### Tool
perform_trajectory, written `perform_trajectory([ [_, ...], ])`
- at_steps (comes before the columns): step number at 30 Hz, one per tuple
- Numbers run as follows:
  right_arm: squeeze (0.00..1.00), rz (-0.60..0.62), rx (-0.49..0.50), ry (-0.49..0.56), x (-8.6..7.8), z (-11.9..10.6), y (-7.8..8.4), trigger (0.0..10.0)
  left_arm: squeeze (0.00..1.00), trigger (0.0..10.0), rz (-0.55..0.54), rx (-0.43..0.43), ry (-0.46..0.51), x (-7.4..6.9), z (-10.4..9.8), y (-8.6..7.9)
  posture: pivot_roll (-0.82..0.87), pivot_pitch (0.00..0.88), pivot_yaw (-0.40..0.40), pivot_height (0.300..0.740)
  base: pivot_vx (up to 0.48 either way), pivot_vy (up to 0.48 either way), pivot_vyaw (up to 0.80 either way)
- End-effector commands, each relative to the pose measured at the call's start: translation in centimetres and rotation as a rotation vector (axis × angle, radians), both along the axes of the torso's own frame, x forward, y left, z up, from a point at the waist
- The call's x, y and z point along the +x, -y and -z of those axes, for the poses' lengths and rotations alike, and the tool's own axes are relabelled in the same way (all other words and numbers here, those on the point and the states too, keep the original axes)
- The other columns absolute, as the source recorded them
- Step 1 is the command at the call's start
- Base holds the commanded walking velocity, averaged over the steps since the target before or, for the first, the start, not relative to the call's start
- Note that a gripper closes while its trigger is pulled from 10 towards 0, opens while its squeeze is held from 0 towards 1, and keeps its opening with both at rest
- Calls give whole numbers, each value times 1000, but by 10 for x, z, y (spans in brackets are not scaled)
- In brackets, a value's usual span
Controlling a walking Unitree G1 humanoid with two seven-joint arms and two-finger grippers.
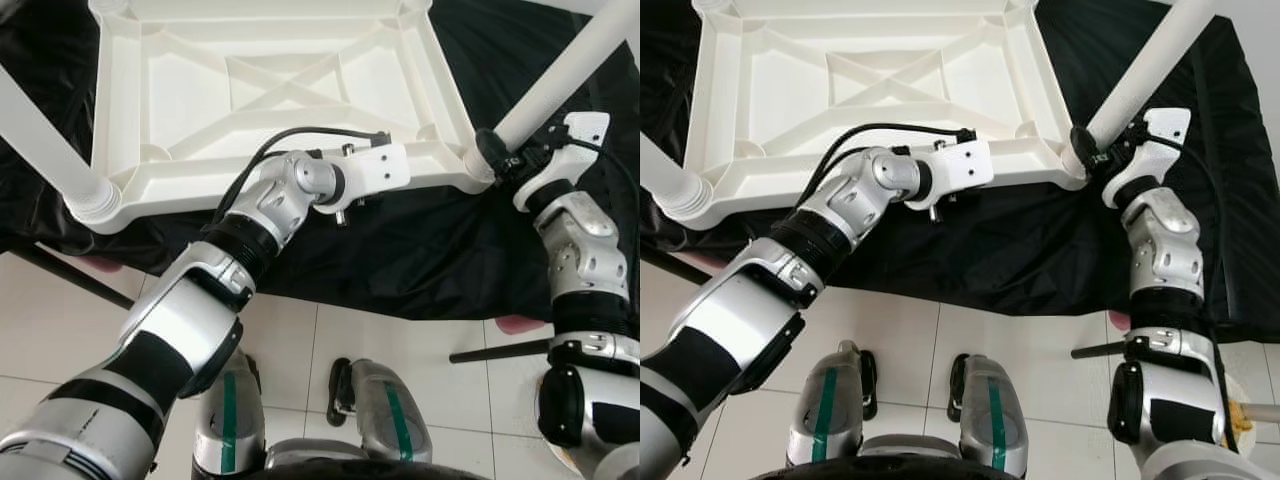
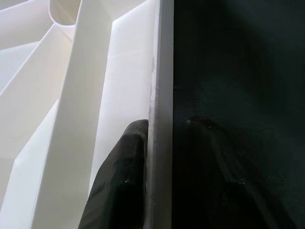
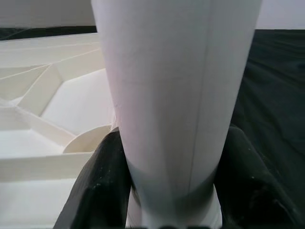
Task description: Building children table
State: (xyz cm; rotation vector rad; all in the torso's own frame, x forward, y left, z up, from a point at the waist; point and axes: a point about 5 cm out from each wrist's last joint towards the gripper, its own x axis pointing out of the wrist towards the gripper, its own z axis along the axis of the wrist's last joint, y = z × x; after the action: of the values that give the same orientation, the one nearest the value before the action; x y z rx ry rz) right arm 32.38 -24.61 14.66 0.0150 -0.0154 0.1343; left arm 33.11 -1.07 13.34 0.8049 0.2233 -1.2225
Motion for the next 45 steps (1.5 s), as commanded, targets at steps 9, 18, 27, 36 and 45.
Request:
perform_trajectory([
  [9, 0, 475, 74, -15, -6, 5, 9, 10000, 0, 10000, 14, 47, -58, -7, 16, 0, 50, 23, -55, 740, 0, 0, 0],
  [18, 0, 737, 45, -3, -16, 3, -2, 10000, 0, 10000, 17, 46, -59, -7, 16, 0, 50, 27, -57, 740, 0, 0, 0],
  [27, 0, 833, 53, -10, -18, 3, -13, 10000, 0, 10000, 11, 43, -60, -7, 17, 0, 55, 33, -61, 740, 0, 0, 0],
  [36, 1000, 838, 38, 3, -19, 1, -10, 10000, 0, 10000, 6, 42, -60, -7, 16, -1, 55, 38, -61, 740, 0, 0, 0],
  [45, 1000, 740, 69, 46, -16, -4, -1, 10000, 0, 10000, 11, 39, -65, -7, 17, 0, 51, 41, -63, 740, 0, 0, 0],
])
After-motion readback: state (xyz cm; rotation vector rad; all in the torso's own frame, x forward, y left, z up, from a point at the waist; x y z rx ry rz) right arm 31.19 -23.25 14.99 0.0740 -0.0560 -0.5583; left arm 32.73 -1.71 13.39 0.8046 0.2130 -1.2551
